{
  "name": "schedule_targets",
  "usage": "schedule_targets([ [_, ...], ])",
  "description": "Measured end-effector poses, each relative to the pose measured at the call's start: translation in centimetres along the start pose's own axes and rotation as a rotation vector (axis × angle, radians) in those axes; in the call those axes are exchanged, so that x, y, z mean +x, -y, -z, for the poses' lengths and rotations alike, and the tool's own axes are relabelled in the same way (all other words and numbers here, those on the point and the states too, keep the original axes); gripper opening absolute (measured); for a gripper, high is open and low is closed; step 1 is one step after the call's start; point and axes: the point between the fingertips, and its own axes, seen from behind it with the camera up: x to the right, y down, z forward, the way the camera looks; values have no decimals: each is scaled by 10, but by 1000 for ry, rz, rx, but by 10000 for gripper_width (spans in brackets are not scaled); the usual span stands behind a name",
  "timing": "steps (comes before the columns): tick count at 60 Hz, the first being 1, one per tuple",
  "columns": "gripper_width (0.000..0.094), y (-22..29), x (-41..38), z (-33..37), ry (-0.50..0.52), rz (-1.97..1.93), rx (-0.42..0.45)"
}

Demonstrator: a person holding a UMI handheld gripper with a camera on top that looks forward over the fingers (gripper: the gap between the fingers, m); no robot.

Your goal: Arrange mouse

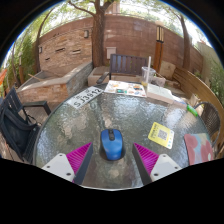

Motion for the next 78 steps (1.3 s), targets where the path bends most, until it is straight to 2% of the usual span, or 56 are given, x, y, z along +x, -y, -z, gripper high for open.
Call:
schedule_targets([
  [5,703,8,1,-24,-20,15,-5],
  [10,515,9,-5,-38,1,7,-13],
  [23,383,10,-7,-36,0,18,-46],
  [29,363,16,-9,-28,24,-8,-43],
  [35,362,63,-12,9,66,-5,57],
  [43,362,157,11,98,138,-66,258],
  [49,363,202,69,159,105,-90,381],
  [54,359,201,145,181,30,-94,423],
  [59,358,174,221,164,-53,-111,347],
  [62,358,125,268,143,-102,-107,285],
  [63,358,94,287,133,-118,-106,263],
  [64,358,95,297,127,-136,-109,227],
  [66,358,66,317,110,-159,-116,158],
  [69,359,16,342,86,-164,-139,93],
  [72,362,-3,362,70,-172,-151,51],
  [73,362,-24,367,66,-178,-149,39],
  [78,406,-53,379,47,-163,-130,-5],
])
